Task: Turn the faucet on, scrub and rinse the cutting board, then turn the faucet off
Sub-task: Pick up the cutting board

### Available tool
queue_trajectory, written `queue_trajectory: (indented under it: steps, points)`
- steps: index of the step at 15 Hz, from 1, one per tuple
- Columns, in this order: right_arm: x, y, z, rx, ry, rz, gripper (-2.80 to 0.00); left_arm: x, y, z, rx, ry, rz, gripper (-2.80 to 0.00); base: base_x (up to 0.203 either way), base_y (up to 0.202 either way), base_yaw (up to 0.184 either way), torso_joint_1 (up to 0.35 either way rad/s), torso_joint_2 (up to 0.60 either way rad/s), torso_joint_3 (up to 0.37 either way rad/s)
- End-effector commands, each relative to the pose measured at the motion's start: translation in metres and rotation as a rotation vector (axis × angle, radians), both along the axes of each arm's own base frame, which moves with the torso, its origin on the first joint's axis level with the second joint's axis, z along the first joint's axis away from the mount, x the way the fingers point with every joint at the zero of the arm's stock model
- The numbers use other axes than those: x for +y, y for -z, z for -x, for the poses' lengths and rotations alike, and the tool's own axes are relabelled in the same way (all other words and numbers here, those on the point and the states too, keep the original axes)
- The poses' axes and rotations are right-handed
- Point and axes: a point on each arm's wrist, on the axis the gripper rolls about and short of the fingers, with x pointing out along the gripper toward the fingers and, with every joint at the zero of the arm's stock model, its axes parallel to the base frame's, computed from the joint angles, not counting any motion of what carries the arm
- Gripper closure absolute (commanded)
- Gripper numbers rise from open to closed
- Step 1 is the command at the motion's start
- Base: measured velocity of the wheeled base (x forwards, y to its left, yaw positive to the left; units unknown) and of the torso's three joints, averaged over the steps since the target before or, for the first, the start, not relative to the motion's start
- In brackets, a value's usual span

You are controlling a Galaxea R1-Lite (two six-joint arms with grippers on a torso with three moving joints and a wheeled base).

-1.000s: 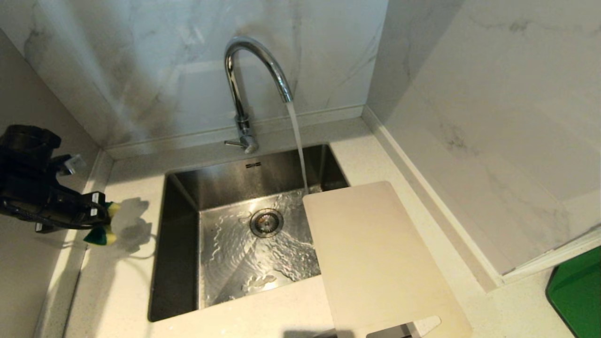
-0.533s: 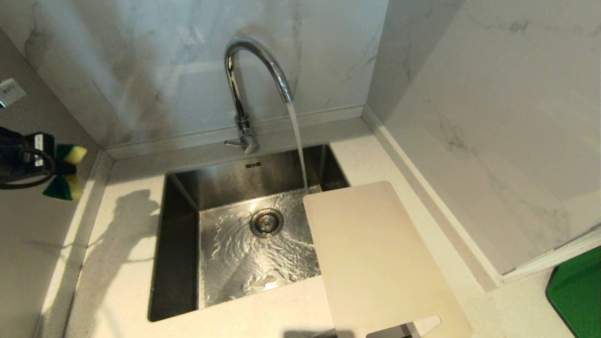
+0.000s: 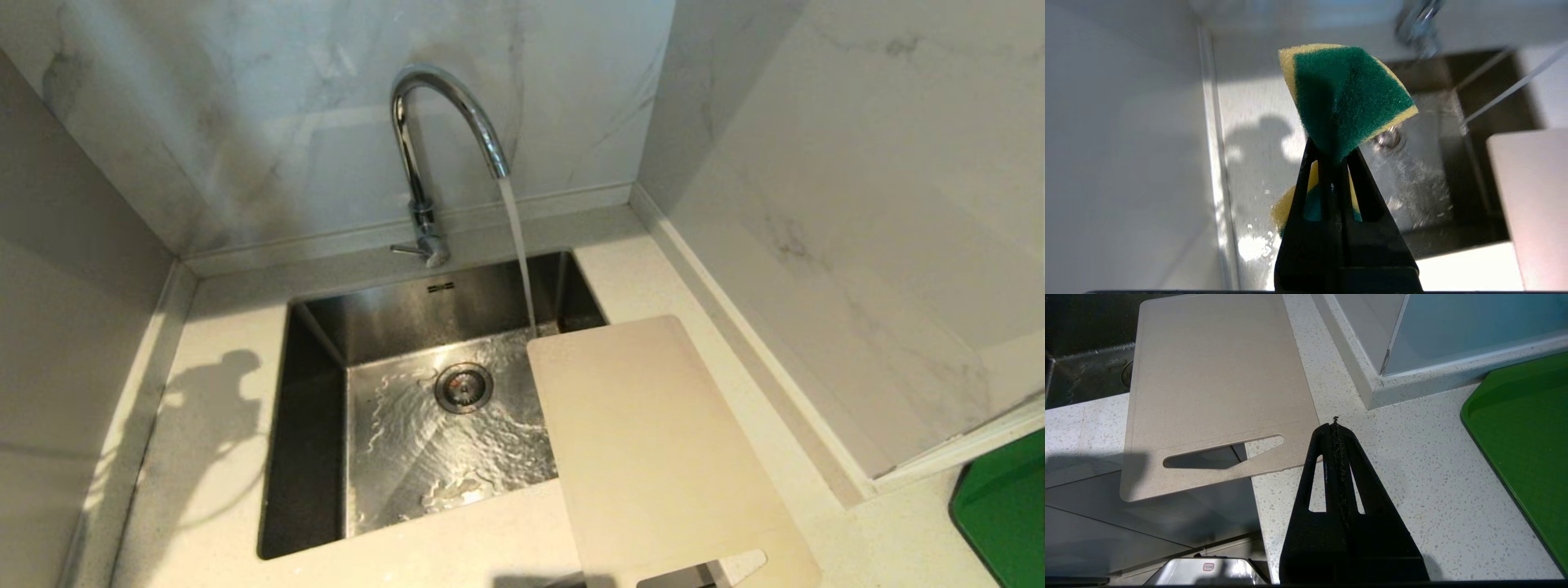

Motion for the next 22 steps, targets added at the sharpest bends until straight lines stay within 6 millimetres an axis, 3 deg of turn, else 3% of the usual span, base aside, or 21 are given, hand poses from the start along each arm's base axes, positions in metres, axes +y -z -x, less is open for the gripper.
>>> queue_trajectory:
  steps: [1,3,6,10,15,22]
  points:
    - [0.0,0.0,0.0,-0.001,-0.001,0.0,0.0,-0.002,-0.006,0.056,-0.121,0.005,-0.001,0.0,0.0,0.0,0.0,0.0,0.0,0.0]
    - [0.0,0.0,0.0,-0.001,-0.001,-0.002,0.0,-0.003,0.007,0.089,-0.154,0.005,-0.002,0.0,0.0,0.0,0.0,0.0,0.0,0.0]
    - [0.0,0.0,0.0,-0.001,0.0,-0.002,0.0,-0.005,0.042,0.129,-0.166,0.005,-0.007,0.0,0.0,0.0,0.0,0.0,0.0,0.0]
    - [0.0,0.0,0.0,-0.001,0.0,-0.002,0.0,-0.006,0.1,0.161,-0.145,0.012,-0.026,0.0,0.0,0.0,0.0,0.0,0.0,0.0]
    - [0.0,0.0,0.0,-0.001,0.0,-0.002,0.0,-0.006,0.17,0.173,-0.071,0.02,-0.05,0.0,0.0,0.0,0.0,0.0,0.0,0.0]
    - [0.0,0.0,0.0,-0.001,-0.001,-0.002,0.0,-0.005,0.227,0.164,-0.142,0.04,-0.115,0.0,0.0,0.0,0.0,0.0,0.0,0.0]
